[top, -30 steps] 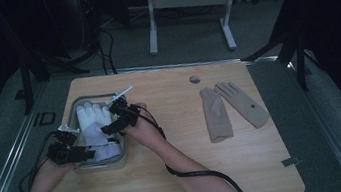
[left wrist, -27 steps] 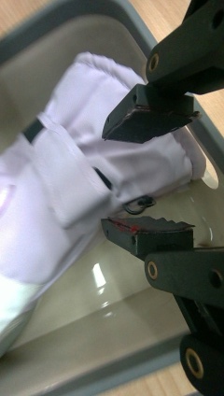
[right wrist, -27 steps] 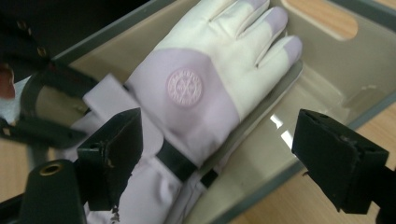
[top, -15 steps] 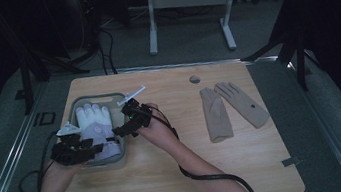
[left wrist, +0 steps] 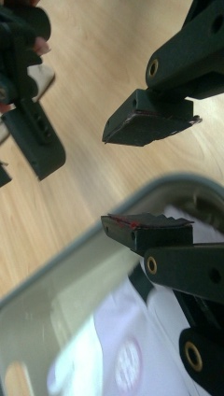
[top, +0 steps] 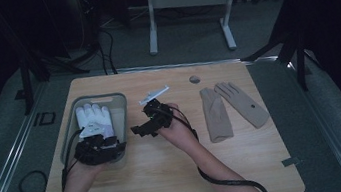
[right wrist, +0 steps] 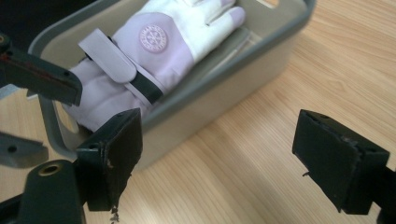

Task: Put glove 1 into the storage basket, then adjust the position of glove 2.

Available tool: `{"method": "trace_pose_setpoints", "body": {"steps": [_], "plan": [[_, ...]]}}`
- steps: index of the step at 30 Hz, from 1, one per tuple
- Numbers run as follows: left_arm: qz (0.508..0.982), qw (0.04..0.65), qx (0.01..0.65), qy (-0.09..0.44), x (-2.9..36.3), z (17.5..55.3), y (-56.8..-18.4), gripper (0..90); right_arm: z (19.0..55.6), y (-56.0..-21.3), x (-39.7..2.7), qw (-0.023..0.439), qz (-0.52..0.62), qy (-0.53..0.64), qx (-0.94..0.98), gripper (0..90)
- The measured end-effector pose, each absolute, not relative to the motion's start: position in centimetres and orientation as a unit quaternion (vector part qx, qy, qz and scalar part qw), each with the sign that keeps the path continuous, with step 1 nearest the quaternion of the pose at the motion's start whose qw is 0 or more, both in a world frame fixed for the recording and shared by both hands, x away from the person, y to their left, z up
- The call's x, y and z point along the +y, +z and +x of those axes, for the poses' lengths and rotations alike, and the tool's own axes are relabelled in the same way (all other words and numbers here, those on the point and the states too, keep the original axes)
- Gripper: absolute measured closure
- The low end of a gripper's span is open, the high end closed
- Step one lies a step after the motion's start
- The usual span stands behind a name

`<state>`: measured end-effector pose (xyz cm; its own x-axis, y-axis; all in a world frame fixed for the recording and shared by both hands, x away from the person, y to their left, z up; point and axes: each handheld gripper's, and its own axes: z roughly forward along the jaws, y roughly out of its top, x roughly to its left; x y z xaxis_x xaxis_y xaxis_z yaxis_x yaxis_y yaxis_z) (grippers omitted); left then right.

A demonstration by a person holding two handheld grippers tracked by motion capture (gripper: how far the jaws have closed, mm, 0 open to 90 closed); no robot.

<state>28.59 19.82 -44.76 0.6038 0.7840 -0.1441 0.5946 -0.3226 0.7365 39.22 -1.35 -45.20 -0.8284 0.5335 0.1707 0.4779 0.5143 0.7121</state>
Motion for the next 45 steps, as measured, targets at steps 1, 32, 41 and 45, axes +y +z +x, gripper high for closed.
{"method": "trace_pose_setpoints", "body": {"steps": [1,32,41,45], "plan": [[0.811,0.390,0.419,0.124,18.9,28.5,-44.8,54.0,39.1,-45.1,-2.1,0.041,0.292,0.397,0.869,15.7],[0.796,0.452,0.372,0.155,11.3,28.1,-50.7,4.5,37.6,-48.2,-13.6,0.082,0.320,0.405,0.852,13.6],[0.784,0.483,0.352,0.168,10.9,27.1,-52.6,4.6,37.8,-49.3,-17.4,0.106,0.336,0.401,0.846,13.7],[0.781,0.486,0.358,0.160,11.0,27.0,-53.4,4.6,38.0,-49.8,-18.7,0.112,0.341,0.400,0.844,10.2]]}}
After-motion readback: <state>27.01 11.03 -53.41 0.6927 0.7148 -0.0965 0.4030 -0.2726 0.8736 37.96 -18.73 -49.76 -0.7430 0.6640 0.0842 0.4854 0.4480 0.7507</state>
